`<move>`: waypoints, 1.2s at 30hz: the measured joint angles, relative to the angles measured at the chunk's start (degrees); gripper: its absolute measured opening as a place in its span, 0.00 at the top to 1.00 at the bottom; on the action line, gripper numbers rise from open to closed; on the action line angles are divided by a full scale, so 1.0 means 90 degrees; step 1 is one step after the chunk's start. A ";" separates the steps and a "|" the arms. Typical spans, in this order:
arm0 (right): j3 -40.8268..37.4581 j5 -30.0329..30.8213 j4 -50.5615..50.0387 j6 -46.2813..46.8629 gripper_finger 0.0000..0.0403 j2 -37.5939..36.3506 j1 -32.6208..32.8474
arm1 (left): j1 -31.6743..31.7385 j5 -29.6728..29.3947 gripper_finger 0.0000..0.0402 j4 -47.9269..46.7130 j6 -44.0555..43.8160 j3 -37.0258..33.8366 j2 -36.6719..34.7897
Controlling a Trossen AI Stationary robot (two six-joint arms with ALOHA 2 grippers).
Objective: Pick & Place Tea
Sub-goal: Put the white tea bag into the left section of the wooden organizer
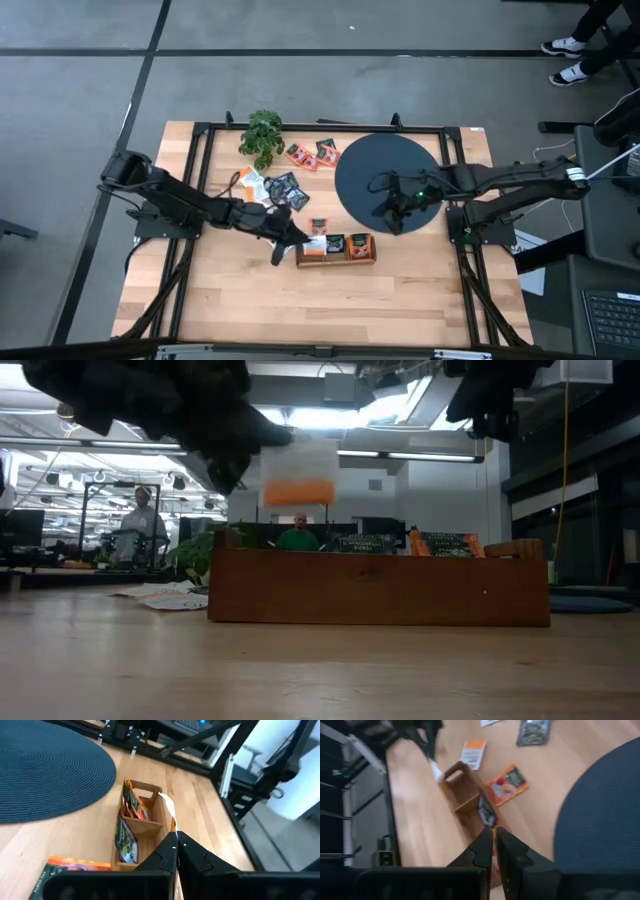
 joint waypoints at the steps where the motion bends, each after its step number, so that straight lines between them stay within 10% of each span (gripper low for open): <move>1: -0.0014 -0.0060 -0.0005 0.0057 0.94 -0.0044 0.0017 | 0.0011 -0.0090 1.00 -0.0023 0.0003 0.0044 0.0103; 36: -0.0021 -0.0073 -0.0005 0.0078 0.95 -0.0101 0.0158 | -0.0239 -0.0894 0.98 -0.1129 -0.0057 0.0090 0.0335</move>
